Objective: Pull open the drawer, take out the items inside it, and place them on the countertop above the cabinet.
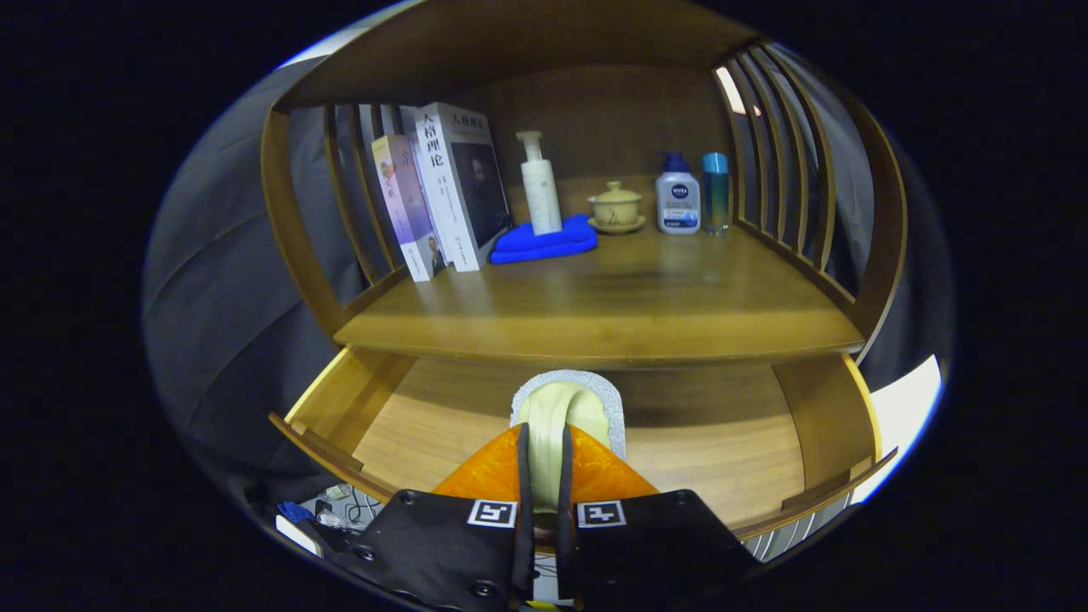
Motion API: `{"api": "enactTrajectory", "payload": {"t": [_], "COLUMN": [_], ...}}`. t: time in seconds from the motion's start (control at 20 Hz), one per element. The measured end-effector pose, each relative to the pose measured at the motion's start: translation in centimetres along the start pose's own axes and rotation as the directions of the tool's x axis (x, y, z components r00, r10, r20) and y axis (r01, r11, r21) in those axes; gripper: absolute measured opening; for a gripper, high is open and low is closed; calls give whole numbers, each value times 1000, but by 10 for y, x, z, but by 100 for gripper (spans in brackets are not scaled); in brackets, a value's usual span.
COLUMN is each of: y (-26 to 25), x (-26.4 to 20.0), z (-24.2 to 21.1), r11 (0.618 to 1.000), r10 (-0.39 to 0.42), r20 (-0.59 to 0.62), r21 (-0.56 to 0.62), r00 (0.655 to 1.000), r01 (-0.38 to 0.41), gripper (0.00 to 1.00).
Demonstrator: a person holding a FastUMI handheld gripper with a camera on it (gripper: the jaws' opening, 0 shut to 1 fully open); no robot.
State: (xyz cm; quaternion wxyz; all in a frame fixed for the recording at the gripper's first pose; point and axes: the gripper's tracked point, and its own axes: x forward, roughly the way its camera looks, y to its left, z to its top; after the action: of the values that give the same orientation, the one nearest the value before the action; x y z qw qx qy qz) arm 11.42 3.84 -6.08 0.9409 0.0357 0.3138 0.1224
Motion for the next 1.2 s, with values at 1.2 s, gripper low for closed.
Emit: {"api": "enactTrajectory", "payload": {"t": [1.2], "y": [12], "x": [-4], "z": [112], "r11": [992], "r10": [19], "r20": [161], "r21": [119], "r00": [987], "r01": [-39], "gripper": [12]}}
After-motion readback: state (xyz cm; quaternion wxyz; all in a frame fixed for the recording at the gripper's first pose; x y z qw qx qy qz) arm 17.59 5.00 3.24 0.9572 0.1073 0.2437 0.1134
